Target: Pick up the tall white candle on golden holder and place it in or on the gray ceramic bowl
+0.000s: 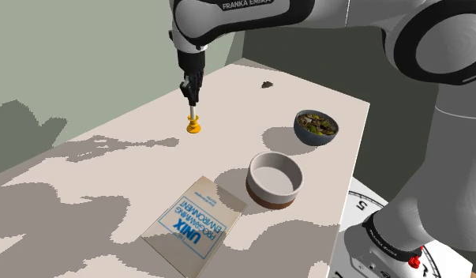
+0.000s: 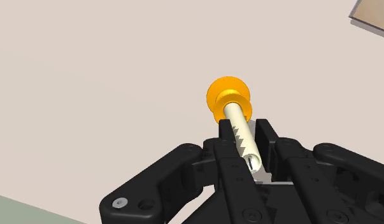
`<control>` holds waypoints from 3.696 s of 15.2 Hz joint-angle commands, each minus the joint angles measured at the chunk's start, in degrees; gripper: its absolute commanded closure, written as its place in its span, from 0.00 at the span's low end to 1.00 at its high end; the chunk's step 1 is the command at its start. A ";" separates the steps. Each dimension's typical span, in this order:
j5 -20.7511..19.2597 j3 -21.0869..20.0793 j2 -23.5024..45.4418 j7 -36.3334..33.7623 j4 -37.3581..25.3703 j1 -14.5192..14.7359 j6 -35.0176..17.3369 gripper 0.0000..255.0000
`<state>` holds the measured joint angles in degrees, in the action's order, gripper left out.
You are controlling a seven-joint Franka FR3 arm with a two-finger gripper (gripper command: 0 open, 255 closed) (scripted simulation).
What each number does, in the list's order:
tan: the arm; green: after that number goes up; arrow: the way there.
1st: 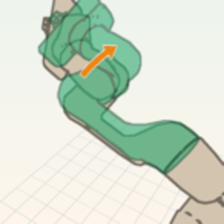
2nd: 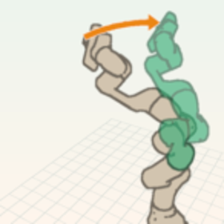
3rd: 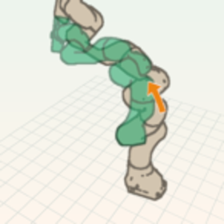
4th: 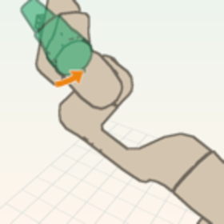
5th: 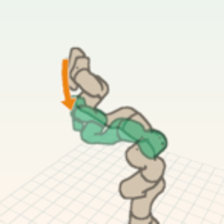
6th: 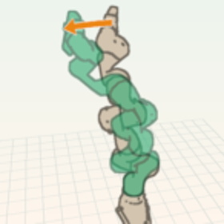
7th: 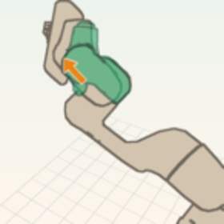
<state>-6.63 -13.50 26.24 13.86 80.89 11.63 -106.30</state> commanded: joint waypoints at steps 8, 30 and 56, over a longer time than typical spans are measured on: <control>0.18 -0.15 -0.30 0.27 -6.40 0.35 6.70 1.00; 5.07 2.21 -20.60 10.46 10.65 -7.86 9.29 1.00; 2.92 21.71 -49.93 42.70 36.50 -21.40 12.20 1.00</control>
<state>-3.28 7.32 -23.00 55.21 117.13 -9.28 -94.49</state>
